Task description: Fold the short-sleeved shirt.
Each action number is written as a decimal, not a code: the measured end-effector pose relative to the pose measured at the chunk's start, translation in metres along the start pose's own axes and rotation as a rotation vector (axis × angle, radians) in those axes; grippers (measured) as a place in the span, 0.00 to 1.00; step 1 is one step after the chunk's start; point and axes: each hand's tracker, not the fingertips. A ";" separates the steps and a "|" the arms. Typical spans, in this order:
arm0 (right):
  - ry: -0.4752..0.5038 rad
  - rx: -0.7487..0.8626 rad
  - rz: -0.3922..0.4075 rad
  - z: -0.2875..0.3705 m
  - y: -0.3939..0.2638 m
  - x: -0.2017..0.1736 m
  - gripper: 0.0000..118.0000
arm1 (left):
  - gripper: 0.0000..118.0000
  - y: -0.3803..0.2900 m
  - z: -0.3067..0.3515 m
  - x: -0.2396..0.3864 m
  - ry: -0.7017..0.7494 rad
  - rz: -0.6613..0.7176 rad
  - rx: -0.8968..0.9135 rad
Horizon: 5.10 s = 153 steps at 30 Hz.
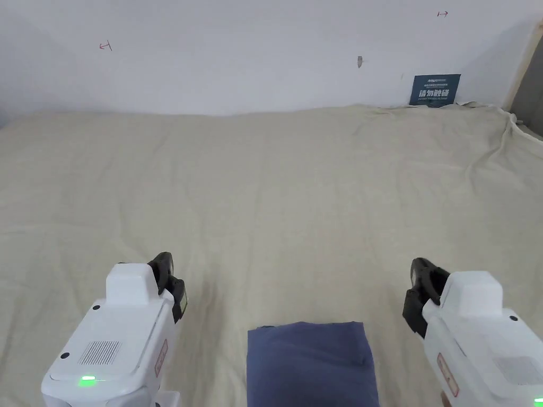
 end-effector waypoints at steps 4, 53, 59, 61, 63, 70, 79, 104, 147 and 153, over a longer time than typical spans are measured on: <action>0.040 -0.082 -0.010 -0.013 -0.028 -0.015 0.01 | 0.00 -0.003 0.000 -0.003 -0.002 0.007 -0.013; 0.090 -0.438 -0.019 -0.057 -0.145 -0.049 0.01 | 0.81 -0.107 -0.125 0.013 -0.608 0.481 -1.039; 0.093 -0.440 -0.017 -0.058 -0.145 -0.048 0.01 | 0.61 -0.107 -0.132 0.024 -0.641 0.486 -1.061; 0.093 -0.440 -0.019 -0.058 -0.145 -0.049 0.01 | 0.55 -0.108 -0.134 0.026 -0.648 0.472 -1.070; 0.094 -0.441 -0.021 -0.058 -0.145 -0.049 0.01 | 0.47 -0.110 -0.136 0.023 -0.651 0.479 -1.083; 0.094 -0.447 -0.022 -0.059 -0.144 -0.049 0.01 | 0.18 -0.105 -0.127 0.028 -0.649 0.456 -1.059; 0.125 -0.384 -0.059 -0.047 -0.117 -0.042 0.01 | 0.16 -0.079 -0.111 0.030 -0.646 0.382 -0.995; 0.142 0.029 0.018 -0.020 0.032 -0.025 0.01 | 0.16 0.015 -0.136 -0.205 -0.087 -0.024 -1.015; 0.041 0.160 0.047 -0.005 0.080 0.003 0.01 | 0.78 0.112 -0.039 -0.203 0.256 0.010 -0.173; 0.017 0.209 0.055 -0.005 0.097 0.005 0.01 | 0.62 0.126 -0.010 -0.151 0.240 -0.040 0.044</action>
